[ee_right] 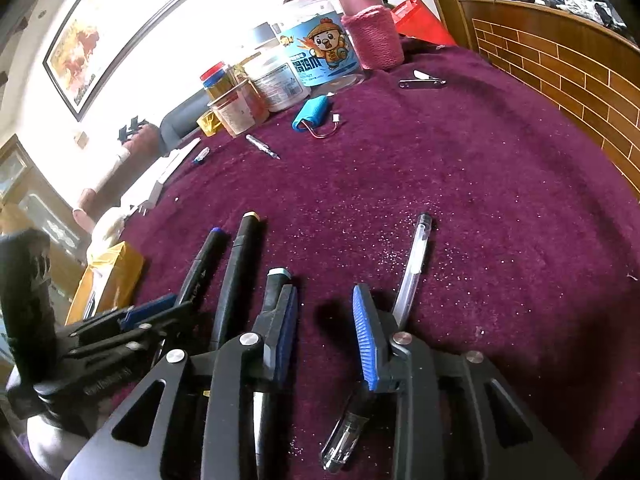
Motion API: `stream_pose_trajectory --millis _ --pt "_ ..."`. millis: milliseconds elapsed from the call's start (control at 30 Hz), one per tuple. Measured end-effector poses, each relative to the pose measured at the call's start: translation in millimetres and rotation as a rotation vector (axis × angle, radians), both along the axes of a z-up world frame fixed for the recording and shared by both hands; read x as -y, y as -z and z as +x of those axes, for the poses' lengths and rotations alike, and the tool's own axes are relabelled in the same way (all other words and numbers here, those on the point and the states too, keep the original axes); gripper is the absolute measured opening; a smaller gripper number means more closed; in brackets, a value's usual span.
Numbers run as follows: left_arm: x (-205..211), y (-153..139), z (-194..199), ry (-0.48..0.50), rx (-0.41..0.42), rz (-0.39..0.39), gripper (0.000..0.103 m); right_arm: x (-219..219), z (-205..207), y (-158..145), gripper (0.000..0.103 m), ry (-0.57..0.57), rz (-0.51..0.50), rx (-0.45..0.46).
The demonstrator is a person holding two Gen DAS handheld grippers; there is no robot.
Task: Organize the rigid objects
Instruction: 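Lift the held markers with both grippers, then carry the blue-ended marker to the box with left while right carries its marker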
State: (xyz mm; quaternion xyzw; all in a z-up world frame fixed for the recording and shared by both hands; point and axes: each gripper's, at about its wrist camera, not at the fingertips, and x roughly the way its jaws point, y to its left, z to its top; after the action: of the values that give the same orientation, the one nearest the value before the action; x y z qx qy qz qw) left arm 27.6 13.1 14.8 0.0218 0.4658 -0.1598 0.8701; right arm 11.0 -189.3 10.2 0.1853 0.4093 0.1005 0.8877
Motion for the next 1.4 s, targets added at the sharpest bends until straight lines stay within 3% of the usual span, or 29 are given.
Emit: stream_pose_trajectory --millis 33,100,167,200,233,467,667,733,967,1167,1267,1400 --pt "10 1 0 0.036 0.018 0.018 0.076 0 0 0 0.025 0.0 0.002 0.0" --pt "30 7 -3 0.089 0.069 0.081 0.066 1 0 1 0.025 0.001 0.009 0.0" --pt "34 6 -5 0.099 0.09 0.08 0.017 2 0 1 0.025 0.001 0.018 0.001" --pt "30 4 -5 0.087 0.093 0.064 0.012 3 0 1 0.025 0.002 0.021 0.001" --pt "26 3 -4 0.08 0.094 0.059 0.012 3 0 1 0.026 0.003 0.024 0.002" --pt "-29 -6 -15 0.008 0.017 -0.194 0.012 4 -1 2 0.026 0.006 0.021 0.005" --pt "-70 -40 -48 0.005 0.063 -0.373 0.012 -1 -5 -7 0.026 0.037 -0.03 0.001" --pt "-84 -52 -61 0.012 0.09 -0.421 0.012 -6 -8 -14 0.026 0.01 -0.006 0.019" --pt "-115 -61 -83 0.02 0.099 -0.513 0.012 -44 18 -23 0.026 -0.103 0.018 -0.02" --pt "-152 -67 -96 -0.029 0.125 -0.553 0.012 -62 79 -10 0.026 -0.065 -0.159 -0.146" --pt "-173 -66 -100 -0.071 0.133 -0.563 0.012 -71 89 -11 0.026 -0.06 -0.204 -0.179" --pt "-197 -58 -102 -0.127 0.129 -0.573 0.012 -81 86 -10 0.027 -0.084 -0.11 -0.249"
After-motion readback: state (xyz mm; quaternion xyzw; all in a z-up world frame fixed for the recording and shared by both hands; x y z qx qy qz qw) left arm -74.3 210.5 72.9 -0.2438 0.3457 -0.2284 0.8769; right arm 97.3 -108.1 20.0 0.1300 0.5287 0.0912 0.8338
